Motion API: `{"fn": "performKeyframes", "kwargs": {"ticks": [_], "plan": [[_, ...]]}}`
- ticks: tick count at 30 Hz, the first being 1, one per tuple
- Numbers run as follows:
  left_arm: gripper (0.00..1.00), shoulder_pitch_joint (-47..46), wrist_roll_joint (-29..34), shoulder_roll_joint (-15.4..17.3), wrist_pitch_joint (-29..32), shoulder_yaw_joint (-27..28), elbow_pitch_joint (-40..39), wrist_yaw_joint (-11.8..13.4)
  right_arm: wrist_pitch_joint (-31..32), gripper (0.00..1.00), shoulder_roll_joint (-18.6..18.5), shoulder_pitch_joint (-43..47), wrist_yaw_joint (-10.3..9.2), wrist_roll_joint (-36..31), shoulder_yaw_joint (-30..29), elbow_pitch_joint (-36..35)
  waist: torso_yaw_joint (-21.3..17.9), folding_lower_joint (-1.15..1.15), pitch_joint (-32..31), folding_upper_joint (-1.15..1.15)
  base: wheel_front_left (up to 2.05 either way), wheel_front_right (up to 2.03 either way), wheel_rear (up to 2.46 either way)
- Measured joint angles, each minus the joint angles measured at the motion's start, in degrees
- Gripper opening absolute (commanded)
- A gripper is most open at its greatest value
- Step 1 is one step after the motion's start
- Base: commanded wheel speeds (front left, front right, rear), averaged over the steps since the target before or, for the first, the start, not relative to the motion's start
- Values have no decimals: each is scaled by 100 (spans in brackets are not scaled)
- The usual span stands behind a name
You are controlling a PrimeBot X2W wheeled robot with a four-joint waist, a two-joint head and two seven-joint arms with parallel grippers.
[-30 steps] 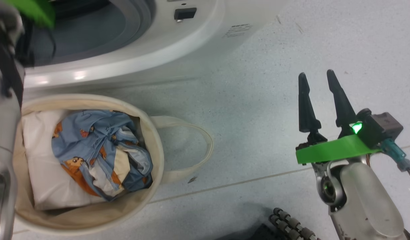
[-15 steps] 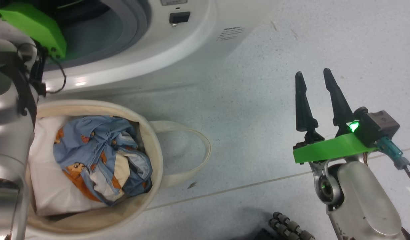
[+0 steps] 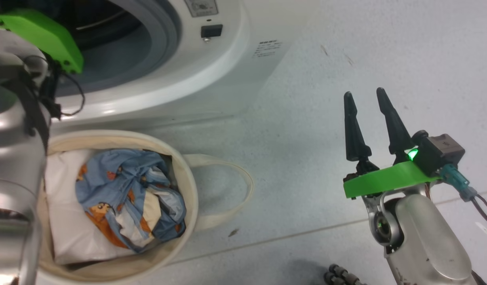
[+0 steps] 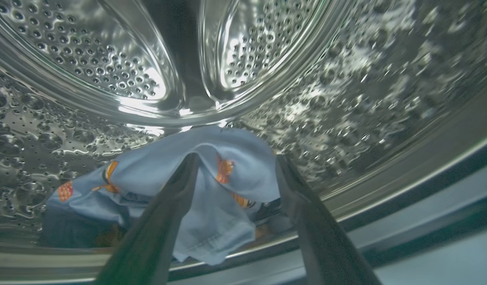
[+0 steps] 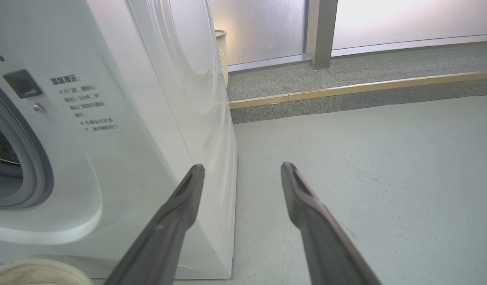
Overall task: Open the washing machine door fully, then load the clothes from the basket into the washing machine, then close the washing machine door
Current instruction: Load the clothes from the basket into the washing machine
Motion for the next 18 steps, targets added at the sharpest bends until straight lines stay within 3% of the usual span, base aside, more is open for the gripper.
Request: {"fn": "performKeyframes", "kwargs": {"ticks": [6,18], "plan": [[100,554,-166,-129,-135,68,-287,-111,0,100,-11,3,0,85,65,120,147,0,-314,0,0,0,0],[100,3151,-236,-199,-142,490,-2666,-160,0,100,-213,214,0,215,155,426,721,-1,-1229,0,0,0,0]]}}
